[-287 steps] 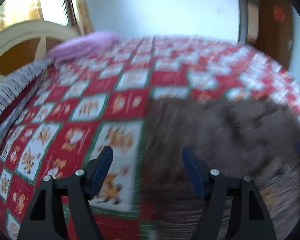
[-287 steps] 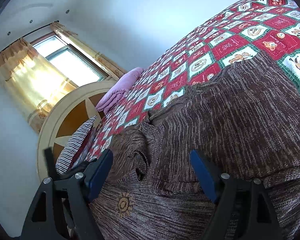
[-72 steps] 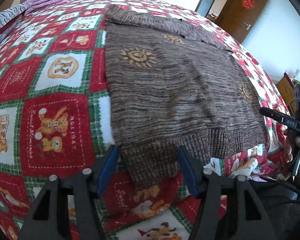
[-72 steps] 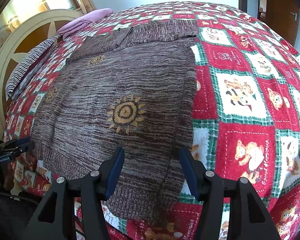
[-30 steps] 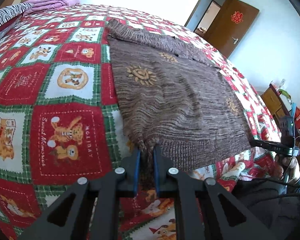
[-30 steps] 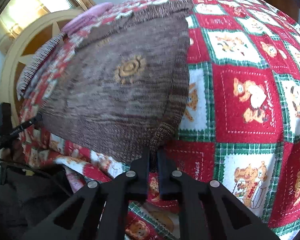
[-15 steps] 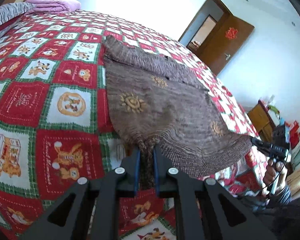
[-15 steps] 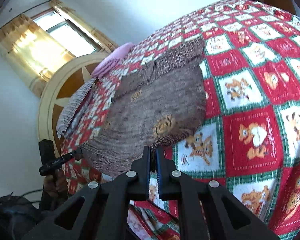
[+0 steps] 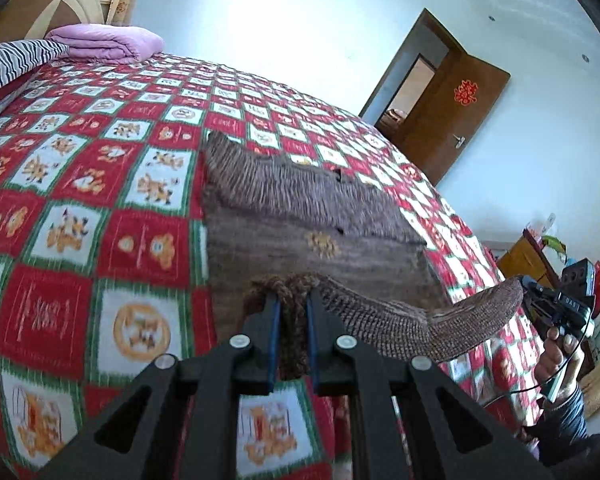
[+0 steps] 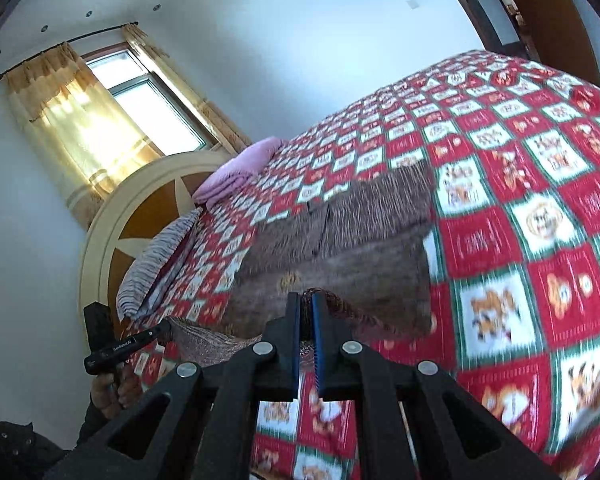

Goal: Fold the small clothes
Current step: 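Grasp the sweater hem with both tools and lift it toward the collar, then lay the hem over the collar and open both tools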

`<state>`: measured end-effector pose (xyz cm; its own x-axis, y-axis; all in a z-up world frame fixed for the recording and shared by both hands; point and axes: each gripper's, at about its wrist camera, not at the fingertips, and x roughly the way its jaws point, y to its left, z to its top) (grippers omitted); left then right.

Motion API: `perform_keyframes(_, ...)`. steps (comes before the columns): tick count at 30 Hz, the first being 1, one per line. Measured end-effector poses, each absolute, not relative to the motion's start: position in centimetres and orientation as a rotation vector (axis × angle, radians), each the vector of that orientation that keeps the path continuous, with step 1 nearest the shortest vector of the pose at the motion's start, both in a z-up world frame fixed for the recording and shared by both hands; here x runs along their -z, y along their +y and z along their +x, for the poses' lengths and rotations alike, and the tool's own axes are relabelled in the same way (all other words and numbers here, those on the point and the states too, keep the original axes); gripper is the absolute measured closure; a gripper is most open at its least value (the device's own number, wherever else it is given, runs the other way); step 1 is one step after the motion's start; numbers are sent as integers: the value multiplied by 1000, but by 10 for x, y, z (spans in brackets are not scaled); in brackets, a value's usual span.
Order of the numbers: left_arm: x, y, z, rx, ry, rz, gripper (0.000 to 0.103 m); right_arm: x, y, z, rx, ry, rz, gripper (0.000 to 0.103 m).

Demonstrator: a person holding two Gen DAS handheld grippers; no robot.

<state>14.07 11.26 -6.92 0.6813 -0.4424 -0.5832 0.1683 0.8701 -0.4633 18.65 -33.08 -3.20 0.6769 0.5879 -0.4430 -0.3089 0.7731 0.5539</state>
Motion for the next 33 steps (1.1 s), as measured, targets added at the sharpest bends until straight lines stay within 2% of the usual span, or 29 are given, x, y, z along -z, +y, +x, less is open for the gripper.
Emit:
perform_keyframes(9, 59, 124, 206, 366, 729, -511, 91, 8, -329, 247, -508, 605, 463, 98)
perform_keyframes(21, 33, 117, 284, 330, 696, -430, 91, -17, -323, 340, -478, 582, 430, 98)
perform_keyframes(28, 39, 109, 342, 314, 725, -378, 91, 2, -323, 403, -429, 629, 438, 98)
perform_keyframes(33, 80, 101, 383, 269, 815, -320, 91, 44, -321, 456, -392, 736, 439, 98)
